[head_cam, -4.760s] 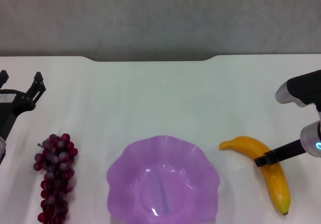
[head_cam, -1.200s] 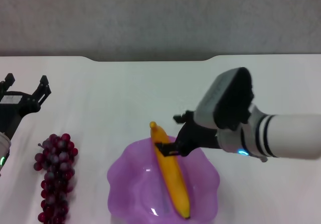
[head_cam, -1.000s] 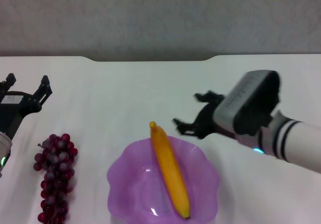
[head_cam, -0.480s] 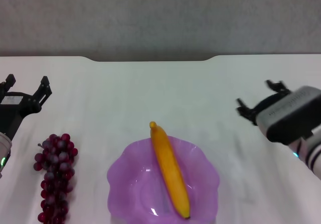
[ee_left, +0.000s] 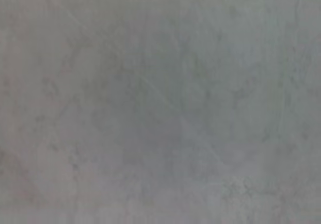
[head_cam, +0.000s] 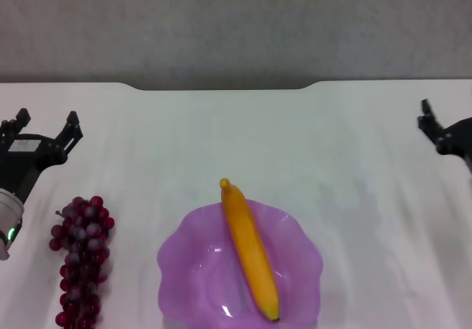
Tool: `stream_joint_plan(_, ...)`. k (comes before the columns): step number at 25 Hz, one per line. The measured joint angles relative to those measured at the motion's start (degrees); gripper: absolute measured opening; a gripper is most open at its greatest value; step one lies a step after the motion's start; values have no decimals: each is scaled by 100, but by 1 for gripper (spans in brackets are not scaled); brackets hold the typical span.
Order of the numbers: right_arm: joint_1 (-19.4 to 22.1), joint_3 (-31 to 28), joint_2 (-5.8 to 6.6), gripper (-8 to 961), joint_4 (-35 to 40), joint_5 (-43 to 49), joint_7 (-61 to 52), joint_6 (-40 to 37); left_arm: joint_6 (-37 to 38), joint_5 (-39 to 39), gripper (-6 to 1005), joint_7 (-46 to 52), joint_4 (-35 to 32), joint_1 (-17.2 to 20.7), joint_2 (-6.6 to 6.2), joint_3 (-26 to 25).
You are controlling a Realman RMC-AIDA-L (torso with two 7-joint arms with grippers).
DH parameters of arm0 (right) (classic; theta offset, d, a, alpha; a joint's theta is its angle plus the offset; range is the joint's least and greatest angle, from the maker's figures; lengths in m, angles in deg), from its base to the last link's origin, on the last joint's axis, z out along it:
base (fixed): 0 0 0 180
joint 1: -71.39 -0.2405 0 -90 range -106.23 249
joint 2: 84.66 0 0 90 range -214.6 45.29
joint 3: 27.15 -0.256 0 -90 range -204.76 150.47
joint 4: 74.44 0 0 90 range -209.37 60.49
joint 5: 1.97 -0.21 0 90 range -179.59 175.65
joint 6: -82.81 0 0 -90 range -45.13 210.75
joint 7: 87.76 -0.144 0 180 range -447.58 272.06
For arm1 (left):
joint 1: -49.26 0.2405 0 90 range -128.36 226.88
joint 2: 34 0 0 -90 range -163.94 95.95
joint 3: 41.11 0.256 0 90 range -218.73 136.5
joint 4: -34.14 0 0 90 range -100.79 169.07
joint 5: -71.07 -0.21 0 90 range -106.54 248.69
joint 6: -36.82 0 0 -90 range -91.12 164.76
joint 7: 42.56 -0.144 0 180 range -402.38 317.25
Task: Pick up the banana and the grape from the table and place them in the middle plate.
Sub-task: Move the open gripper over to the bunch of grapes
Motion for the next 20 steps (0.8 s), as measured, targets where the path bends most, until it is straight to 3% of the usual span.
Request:
stream_joint_plan(3, -42, 229, -6, 892, 409, 3, -839, -383, -125, -39, 879, 318, -26, -37, -9, 21)
stream_joint_plan(8, 28, 527, -27, 892, 516, 5, -903, -1065, -171, -119, 879, 420, -28, -51, -20, 51)
stream_joint_plan(15, 47, 687, -30, 892, 540, -1, -877, -688, -627, -479, 879, 623, -167, -178, -63, 206)
stream_joint_plan(18, 60, 715, -25, 892, 587, -1, -867, -524, -984, -599, 879, 532, -487, -175, -151, 212)
stream_joint_plan(20, 73, 747, -17, 892, 646, 1, -865, -427, -1447, -714, 879, 453, -1077, -51, -319, 177)
